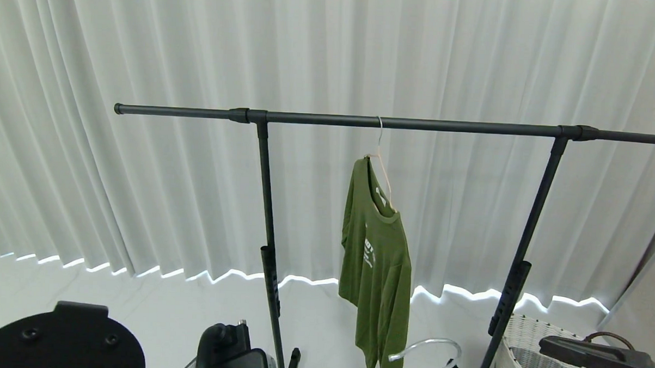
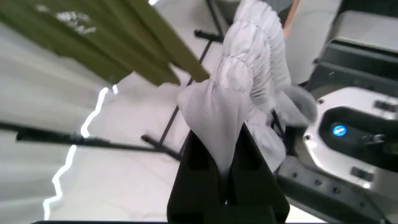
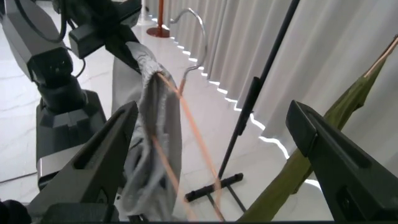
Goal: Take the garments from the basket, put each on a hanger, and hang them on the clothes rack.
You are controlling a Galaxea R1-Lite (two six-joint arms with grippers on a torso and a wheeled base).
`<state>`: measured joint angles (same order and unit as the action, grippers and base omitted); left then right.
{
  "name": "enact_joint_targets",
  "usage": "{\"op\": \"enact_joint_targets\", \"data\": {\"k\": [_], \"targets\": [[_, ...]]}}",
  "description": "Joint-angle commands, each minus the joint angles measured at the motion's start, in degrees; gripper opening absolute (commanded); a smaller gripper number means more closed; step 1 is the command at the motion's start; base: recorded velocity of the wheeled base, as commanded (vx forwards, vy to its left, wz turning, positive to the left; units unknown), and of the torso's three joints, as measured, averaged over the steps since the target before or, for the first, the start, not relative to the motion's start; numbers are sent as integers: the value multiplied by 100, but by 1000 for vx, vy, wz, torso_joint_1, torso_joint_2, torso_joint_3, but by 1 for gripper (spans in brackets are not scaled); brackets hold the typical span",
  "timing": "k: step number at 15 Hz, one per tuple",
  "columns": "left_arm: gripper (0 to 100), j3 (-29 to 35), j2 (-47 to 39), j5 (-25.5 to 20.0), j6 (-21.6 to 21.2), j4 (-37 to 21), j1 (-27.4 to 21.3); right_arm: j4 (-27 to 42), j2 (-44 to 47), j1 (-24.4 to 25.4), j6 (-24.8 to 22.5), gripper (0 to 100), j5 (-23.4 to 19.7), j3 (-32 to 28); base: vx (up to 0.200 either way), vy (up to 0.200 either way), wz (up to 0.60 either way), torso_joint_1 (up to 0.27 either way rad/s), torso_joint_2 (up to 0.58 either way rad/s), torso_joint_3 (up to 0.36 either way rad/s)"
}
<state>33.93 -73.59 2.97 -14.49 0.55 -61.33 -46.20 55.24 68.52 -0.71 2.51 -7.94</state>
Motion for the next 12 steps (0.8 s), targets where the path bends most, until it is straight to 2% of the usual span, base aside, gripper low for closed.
{"op": "enact_joint_targets", "data": {"k": [1,3,5,8,10,11,12], "targets": [[0,-79,-6,116,-1,33,25,50,22,3,-8,100,13,-15,0,0,0,0,0,0],[0,-53,-23,564,-1,33,236,278,31,3,9,100,-5,-15,0,0,0,0,0,0],[0,9,-85,898,-1,182,552,604,57,3,282,100,-137,-15,0,0,0,0,0,0],[0,272,-85,1109,-1,367,904,1210,312,3,1169,100,-497,-85,0,0,0,0,0,0],[0,510,-76,1109,8,367,1035,1210,796,-32,1987,100,-436,-112,0,0,0,0,0,0],[0,580,-76,1109,8,367,1071,1201,954,-58,2171,100,-409,-173,0,0,0,0,0,0],[0,756,-59,1109,17,376,1158,1201,1490,-137,2628,100,-225,-472,0,0,0,0,0,0]]}}
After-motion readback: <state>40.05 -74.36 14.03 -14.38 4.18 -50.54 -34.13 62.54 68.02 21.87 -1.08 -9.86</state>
